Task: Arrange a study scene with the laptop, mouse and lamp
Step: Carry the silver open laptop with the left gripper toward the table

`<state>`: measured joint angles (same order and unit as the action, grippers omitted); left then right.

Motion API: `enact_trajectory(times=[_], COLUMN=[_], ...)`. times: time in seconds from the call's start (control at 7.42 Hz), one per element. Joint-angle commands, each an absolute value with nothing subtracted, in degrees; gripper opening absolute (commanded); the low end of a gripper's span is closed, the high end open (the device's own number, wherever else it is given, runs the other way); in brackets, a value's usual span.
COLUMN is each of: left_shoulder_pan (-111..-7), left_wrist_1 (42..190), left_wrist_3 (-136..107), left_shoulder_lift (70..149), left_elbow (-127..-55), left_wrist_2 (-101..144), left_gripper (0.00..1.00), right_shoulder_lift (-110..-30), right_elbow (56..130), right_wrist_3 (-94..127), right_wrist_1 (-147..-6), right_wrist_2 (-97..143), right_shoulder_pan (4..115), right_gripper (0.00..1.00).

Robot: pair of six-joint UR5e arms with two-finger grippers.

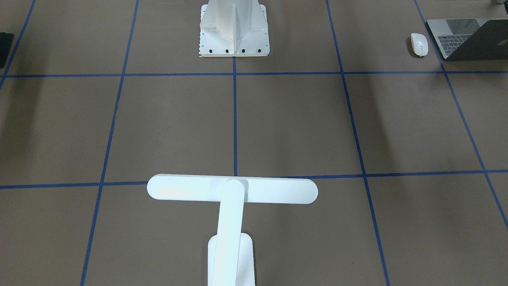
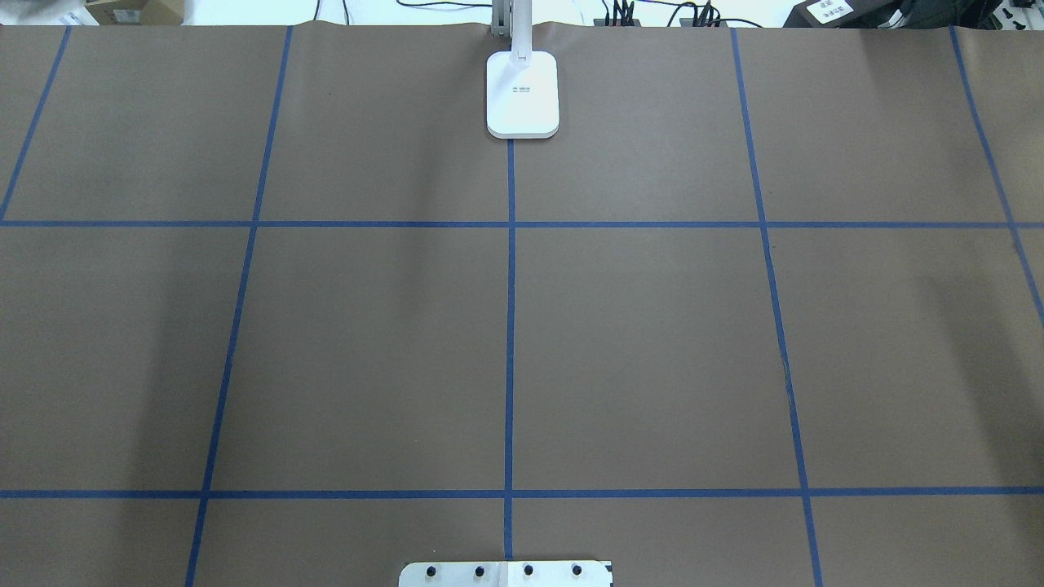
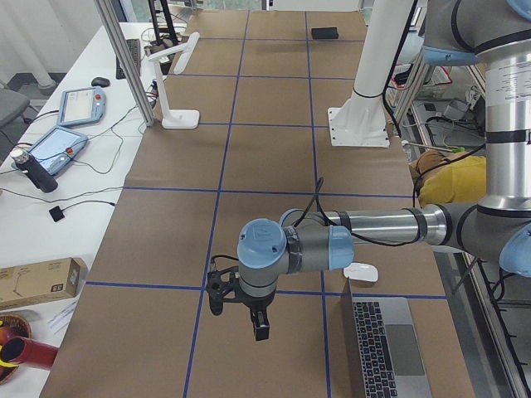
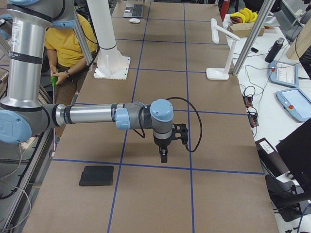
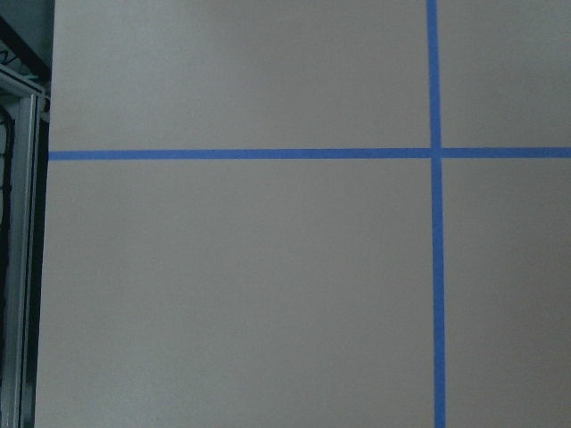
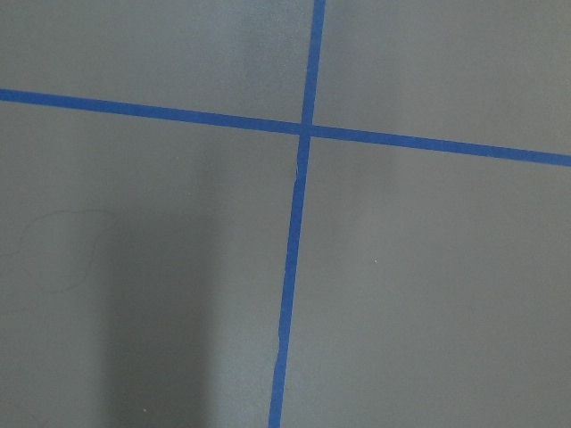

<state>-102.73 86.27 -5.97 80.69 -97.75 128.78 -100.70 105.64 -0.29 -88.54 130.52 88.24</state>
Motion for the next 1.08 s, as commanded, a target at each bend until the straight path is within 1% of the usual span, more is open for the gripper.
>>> enact_trajectory(times=[0.0,0.13,0.4,0.54,0.81,0.94], left_shoulder_pan=[-108.2,-111.0,-116.6,-119.0,-120.3,-120.2], left_wrist_1=[79.9,76.2,70.1,67.3,64.6,65.3], left_wrist_3=[-13.8,-17.2,-23.9,-27.6,-32.6,-34.5], left_shoulder_lift=[76.7,74.5,66.2,64.4,64.6,65.2], left_elbow=[-98.7,-100.0,-106.3,-107.3,-103.7,-100.0], left_wrist_2=[128.7,128.8,128.7,129.3,135.9,137.0], left_gripper=[1.00,1.00,1.00,0.99,0.99,0.98], right_shoulder_lift=[-100.9,-100.9,-100.9,-100.9,-100.9,-100.9], right_elbow=[105.6,105.6,105.6,105.6,105.6,105.6], right_wrist_3=[-0.3,-0.3,-0.3,-0.3,-0.3,-0.3], right_wrist_1=[-88.2,-88.2,-88.2,-88.1,-88.1,-88.1], right_wrist_2=[130.5,130.4,130.4,130.4,130.4,130.4], right_shoulder_pan=[88.2,88.2,88.2,88.2,88.2,88.2], right_gripper=[1.00,1.00,1.00,1.00,1.00,1.00])
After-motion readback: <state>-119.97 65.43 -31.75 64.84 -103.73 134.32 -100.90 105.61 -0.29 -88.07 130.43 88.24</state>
